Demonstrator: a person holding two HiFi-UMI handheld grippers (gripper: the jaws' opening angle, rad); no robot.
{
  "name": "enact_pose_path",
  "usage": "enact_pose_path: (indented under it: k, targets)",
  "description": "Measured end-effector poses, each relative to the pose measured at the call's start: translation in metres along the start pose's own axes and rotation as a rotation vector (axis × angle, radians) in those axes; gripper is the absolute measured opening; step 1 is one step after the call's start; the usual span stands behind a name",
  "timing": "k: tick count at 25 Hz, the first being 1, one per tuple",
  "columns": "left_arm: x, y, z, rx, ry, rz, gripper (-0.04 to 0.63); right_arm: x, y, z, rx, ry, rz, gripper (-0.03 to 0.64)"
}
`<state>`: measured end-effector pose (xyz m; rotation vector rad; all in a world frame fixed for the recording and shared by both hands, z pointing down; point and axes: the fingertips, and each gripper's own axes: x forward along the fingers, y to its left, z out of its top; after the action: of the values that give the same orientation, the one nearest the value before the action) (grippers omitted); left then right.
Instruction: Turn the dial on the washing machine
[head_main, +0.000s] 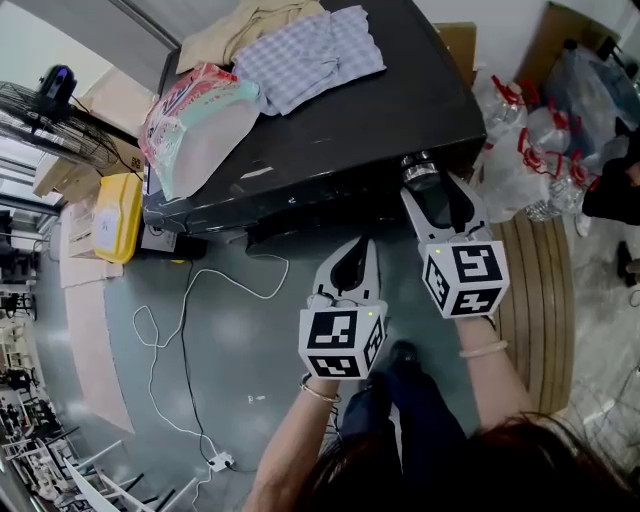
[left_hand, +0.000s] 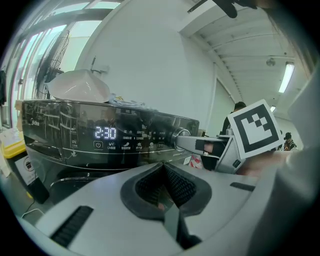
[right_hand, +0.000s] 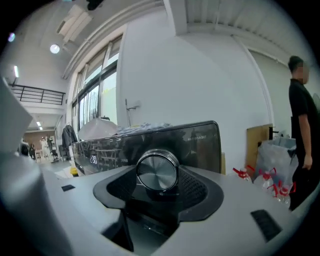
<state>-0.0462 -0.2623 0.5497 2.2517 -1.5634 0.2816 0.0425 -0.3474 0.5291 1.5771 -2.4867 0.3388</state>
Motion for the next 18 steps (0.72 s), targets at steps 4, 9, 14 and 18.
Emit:
enact_pose_path:
  k: [4,9,14,18]
  targets:
    - [-0.002,-0.001,-0.001,0.001,0.002,-0.001,0.014,0.000,0.000,-0.001,0.026,-0.005,0.009,0.284]
    - [-0.003,-0.001,0.002,-0.001,0.001,0.000,0.015,-0.003,0.002,0.004,-0.027,-0.004,0.008,0.284]
    - [-0.008,-0.001,0.010,0.004,-0.005,0.004,0.014,-0.011,0.001,0.005,-0.044,0.009,-0.008,0.264]
    - [-0.015,0.001,0.018,0.002,-0.012,0.017,0.015,-0.020,0.000,0.009,-0.050,0.019,-0.018,0.225]
